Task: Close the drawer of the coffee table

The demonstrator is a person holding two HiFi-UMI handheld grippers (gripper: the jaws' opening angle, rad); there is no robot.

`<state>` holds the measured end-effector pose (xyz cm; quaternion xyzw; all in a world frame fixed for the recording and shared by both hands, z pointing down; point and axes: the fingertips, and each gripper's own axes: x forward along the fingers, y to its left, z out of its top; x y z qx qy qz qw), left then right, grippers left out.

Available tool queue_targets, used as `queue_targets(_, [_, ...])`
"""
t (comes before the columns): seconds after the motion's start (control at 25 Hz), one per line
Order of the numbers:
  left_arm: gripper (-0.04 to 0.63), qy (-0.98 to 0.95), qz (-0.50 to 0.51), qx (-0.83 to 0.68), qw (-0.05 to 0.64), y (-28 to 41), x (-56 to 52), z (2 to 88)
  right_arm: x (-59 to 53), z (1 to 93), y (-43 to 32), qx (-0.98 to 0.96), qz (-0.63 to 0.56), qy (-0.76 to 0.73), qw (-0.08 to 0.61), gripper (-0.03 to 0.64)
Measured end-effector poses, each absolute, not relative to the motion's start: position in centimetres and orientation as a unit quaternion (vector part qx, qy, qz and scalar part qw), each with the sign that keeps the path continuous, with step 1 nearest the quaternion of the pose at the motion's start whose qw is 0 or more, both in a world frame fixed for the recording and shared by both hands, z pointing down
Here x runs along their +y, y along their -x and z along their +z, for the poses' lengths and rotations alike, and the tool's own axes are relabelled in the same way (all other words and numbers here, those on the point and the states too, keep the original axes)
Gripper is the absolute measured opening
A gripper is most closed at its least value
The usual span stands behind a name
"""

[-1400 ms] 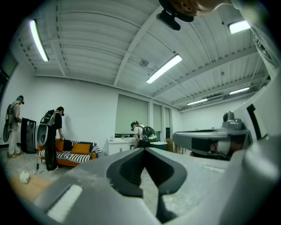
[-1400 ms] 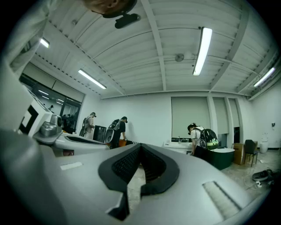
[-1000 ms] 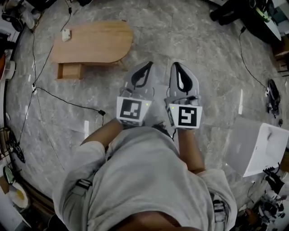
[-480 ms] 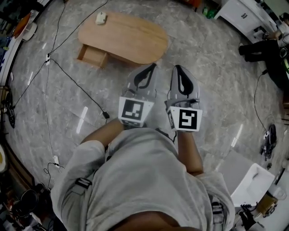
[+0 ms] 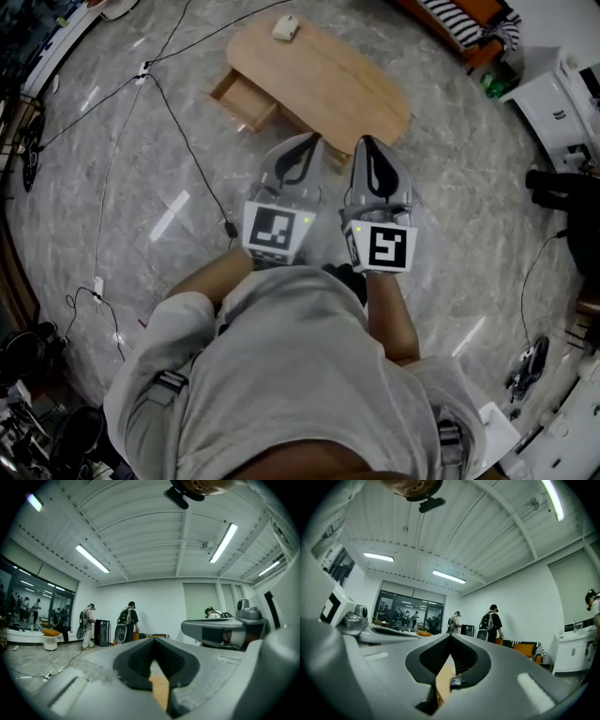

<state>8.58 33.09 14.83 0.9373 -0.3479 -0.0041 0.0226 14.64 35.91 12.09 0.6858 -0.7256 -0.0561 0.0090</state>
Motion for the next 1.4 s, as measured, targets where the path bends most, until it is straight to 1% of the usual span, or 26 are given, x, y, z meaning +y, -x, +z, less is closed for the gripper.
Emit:
queue_targets(0.28, [0.021,-0.914,0.010,-0.406,0.013,-2.4,29.0,15.4,31.3,12.4,-8.5,-0.780,-0.054,-0.624,0.016,0.006])
queue_targets(0.52, [0.021,-0.893,0.015,-0.448,0.030,0.3,26.3,16.2,27.5,13.4,-5.9,-0.808,-0.040,-0.588,0.019,0.006])
queue_targets(0.6, [0.021,-0.888,0.022,-0.458,0.023,1.1,25.0,16.5,26.2,13.5,-5.0,-0.817,-0.038,-0.575,0.021,0.006])
queue_targets(0.8, [0.021,-0.875,0.032,-0.482,0.023,1.8,20.4,17.2,20.9,13.8,-4.3,-0.837,-0.034,-0.547,0.013,0.006])
queue_targets(1.04, [0.021,-0.850,0.035,-0.524,0.049,3.1,14.3,17.9,13.8,15.0,-4.0,-0.854,-0.012,-0.519,0.011,0.006])
queue_targets(1.24, [0.021,-0.825,0.033,-0.561,0.062,5.4,9.5,17.9,8.9,15.1,-1.8,-0.875,-0.002,-0.485,0.013,0.007])
queue_targets(1.4, [0.021,-0.808,0.048,-0.584,0.060,5.8,6.3,18.3,4.9,15.2,-1.5,-0.888,0.001,-0.460,0.006,0.006])
